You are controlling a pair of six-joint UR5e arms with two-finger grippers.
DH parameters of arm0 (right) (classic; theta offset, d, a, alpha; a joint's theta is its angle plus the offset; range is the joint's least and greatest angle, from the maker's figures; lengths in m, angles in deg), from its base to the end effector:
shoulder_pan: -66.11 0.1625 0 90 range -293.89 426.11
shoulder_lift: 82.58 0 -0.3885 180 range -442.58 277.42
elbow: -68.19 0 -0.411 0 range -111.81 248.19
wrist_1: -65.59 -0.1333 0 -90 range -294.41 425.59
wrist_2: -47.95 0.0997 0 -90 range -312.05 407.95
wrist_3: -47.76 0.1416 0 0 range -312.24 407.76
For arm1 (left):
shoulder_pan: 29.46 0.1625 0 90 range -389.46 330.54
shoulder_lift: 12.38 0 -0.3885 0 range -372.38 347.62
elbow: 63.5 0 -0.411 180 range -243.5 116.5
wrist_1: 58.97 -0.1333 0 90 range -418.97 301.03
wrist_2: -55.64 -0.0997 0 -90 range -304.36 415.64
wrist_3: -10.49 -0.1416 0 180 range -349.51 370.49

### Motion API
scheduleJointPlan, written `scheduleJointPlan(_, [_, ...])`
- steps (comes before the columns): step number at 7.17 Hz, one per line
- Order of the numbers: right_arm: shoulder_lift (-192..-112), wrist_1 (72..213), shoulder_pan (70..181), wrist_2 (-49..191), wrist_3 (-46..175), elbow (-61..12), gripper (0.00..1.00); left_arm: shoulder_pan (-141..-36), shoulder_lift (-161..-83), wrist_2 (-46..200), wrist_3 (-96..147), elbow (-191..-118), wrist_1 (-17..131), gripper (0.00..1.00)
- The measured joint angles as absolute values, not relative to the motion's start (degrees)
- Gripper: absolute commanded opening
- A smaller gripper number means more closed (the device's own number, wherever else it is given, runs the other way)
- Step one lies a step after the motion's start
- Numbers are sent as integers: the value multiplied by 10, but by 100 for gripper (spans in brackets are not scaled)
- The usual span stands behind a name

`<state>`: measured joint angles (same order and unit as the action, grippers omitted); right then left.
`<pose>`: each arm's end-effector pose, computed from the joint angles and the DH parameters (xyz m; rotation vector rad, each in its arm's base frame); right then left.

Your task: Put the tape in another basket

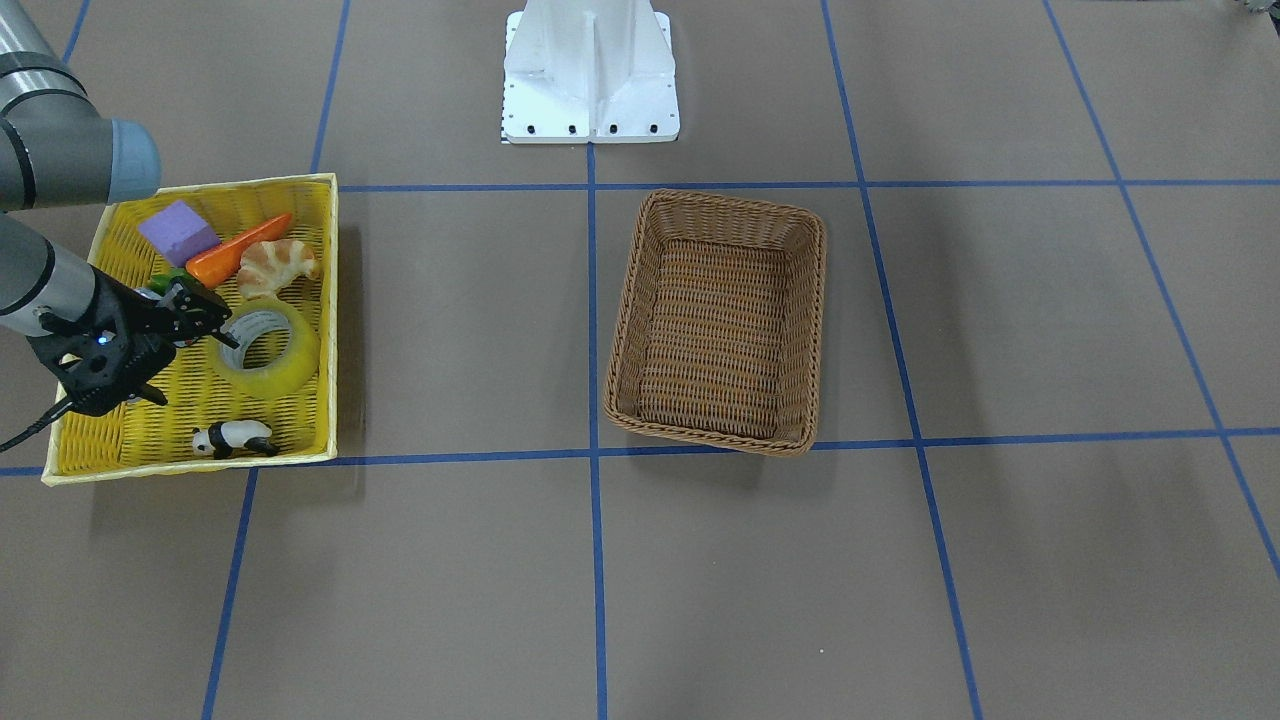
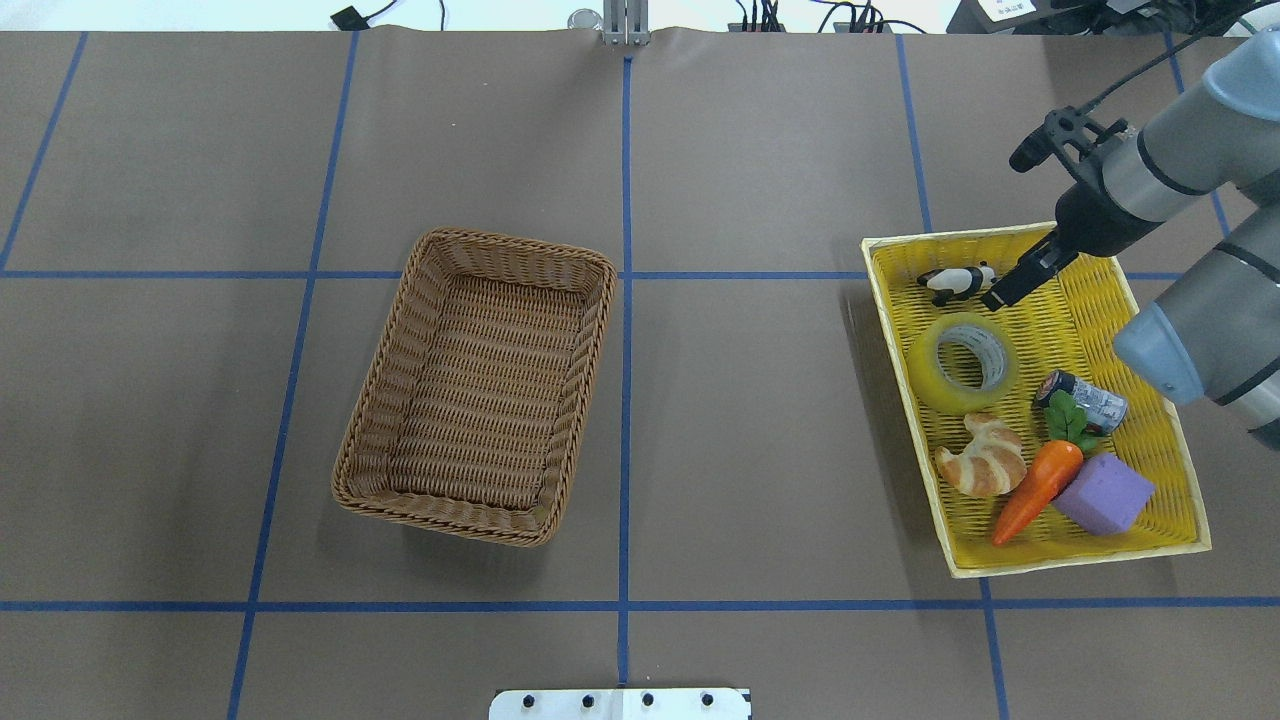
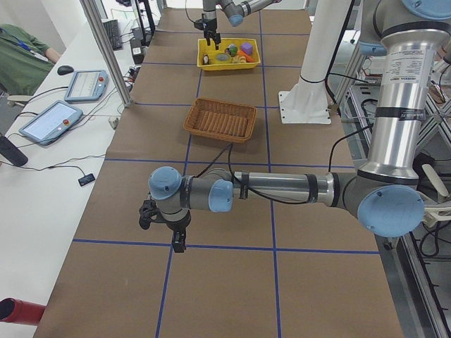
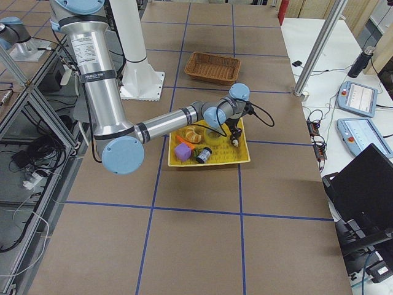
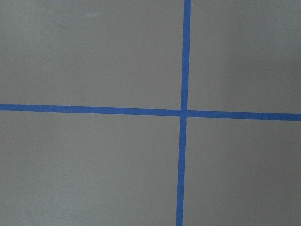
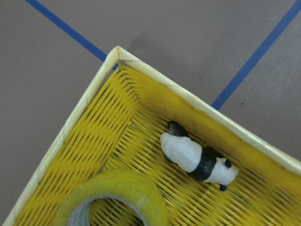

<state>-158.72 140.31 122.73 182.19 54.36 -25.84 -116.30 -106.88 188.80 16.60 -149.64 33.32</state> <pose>-0.3140 -0.5393 0.4438 0.2646 -0.9084 -0.6560 -0.0063 -0.5475 0.6433 -0.0123 0.7546 -0.0298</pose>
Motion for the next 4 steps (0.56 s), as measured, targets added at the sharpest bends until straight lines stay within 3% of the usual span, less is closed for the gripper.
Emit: scheduleJointPlan(4, [-1586, 1402, 1198, 1820, 544, -234, 100, -1163, -1071, 1889, 166, -1499, 333, 98])
